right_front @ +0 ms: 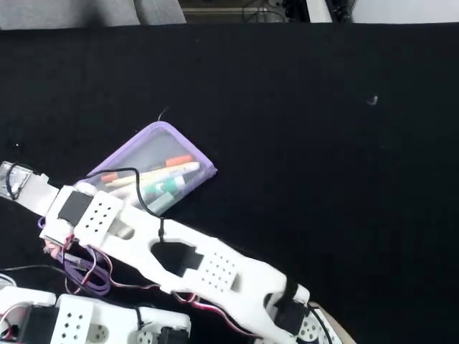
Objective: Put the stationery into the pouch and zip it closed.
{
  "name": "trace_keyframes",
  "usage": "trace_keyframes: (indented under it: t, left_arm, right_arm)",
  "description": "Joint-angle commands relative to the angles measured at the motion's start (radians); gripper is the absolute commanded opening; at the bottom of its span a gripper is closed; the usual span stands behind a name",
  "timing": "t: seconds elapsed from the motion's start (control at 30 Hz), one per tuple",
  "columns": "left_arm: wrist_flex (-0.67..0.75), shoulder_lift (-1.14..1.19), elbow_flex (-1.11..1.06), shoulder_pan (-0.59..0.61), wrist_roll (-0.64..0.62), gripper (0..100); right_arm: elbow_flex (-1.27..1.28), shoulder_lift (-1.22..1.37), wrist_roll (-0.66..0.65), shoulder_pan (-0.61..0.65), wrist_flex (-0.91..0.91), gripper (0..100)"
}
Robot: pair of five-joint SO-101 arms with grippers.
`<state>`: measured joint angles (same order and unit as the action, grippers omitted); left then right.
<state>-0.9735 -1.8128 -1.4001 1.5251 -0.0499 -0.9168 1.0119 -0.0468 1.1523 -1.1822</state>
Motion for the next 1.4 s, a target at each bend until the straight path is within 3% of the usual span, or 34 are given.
trace_keyframes:
  t: [0.0,0.17,0.4,0.63,1.03,1.23,1.37]
  left_arm:
    - [-0.002,-0.008,0.007,0.01,-0.006,23]
    - [0.003,-0.008,0.007,0.008,-0.006,23]
    - [0.003,-0.008,0.007,0.007,-0.006,23]
    - [0.003,-0.008,0.007,0.004,-0.008,23]
    - [-0.003,-0.008,0.007,0.005,-0.009,23]
    - [-0.005,-0.008,0.007,0.005,-0.012,23]
    - [-0.003,-0.008,-0.004,0.004,-0.012,23]
  right_arm:
    - [-0.176,0.058,0.0,-0.054,-0.13,20.5]
    - [-0.375,0.145,-0.011,-0.133,-0.331,20.5]
    - [-0.526,0.248,-0.176,-0.192,-0.585,20.5]
    - [-0.645,0.268,-0.308,-0.229,-0.494,20.4]
    - [-0.743,0.295,-0.33,-0.035,-0.196,20.4]
    - [-0.739,0.371,-0.542,0.029,-0.129,20.4]
    - [-0.743,0.386,-0.58,0.026,-0.13,20.4]
